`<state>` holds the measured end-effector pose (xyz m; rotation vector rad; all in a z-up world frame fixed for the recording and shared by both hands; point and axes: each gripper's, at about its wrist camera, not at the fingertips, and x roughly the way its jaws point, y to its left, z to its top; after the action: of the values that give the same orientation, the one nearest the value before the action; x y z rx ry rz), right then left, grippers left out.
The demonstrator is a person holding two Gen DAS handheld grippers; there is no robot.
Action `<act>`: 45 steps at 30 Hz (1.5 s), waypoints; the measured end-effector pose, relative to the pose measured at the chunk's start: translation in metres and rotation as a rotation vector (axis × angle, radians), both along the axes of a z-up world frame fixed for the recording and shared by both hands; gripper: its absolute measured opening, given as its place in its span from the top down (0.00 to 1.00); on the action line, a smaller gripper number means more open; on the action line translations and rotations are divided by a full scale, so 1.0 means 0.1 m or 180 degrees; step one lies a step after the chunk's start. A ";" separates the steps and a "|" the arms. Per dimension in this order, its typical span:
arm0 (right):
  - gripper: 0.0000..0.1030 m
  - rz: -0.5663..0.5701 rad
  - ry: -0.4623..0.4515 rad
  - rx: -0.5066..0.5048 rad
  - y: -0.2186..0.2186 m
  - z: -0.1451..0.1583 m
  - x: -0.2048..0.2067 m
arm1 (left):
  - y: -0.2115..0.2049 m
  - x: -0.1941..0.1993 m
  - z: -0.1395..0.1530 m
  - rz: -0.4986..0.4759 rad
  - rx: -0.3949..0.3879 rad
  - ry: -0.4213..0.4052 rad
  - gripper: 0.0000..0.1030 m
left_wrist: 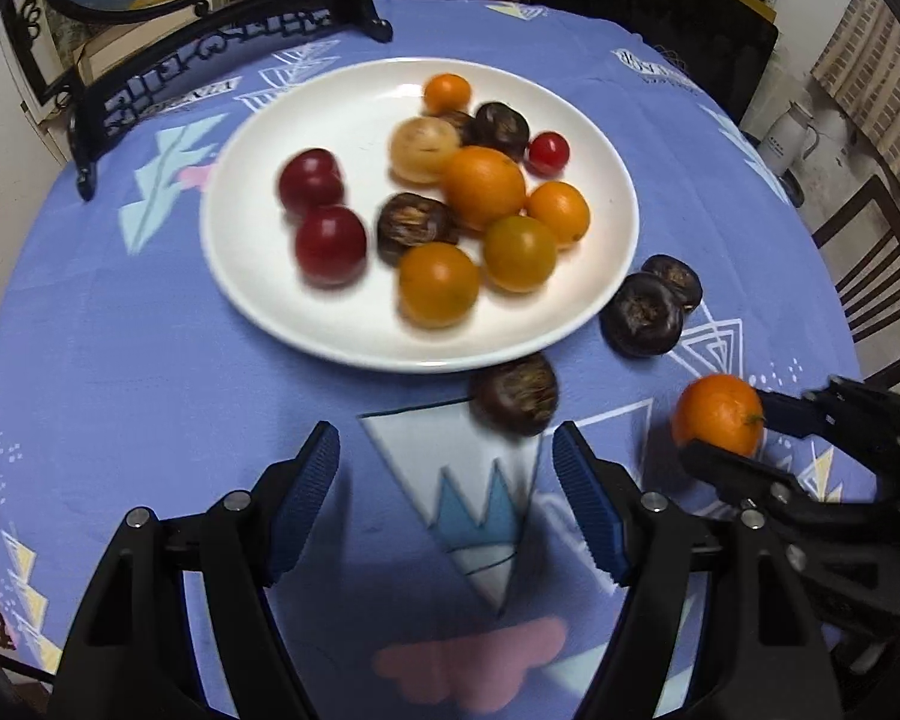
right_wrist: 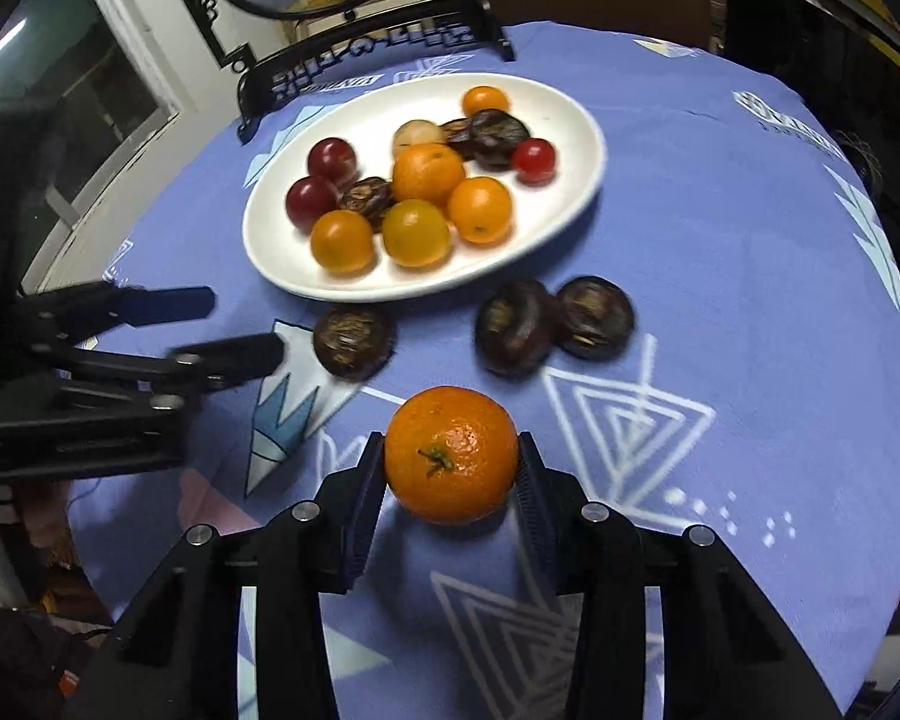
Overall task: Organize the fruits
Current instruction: 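Grasp an orange with the right gripper while the left grasps a dark brown fruit, then carry the orange and brown fruit onto the white plate and open both grippers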
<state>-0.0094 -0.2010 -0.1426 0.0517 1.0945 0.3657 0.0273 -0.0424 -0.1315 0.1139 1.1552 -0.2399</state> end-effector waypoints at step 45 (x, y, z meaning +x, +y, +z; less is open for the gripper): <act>0.58 0.0206 -0.0177 0.0238 0.36 0.31 -0.21 | 0.44 -0.13 0.43 0.0275 0.0016 -0.0338 0.61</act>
<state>-0.0302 -0.1648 -0.1113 0.0720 1.0291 0.4638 0.0142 0.0017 -0.0888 0.0799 1.0527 -0.1527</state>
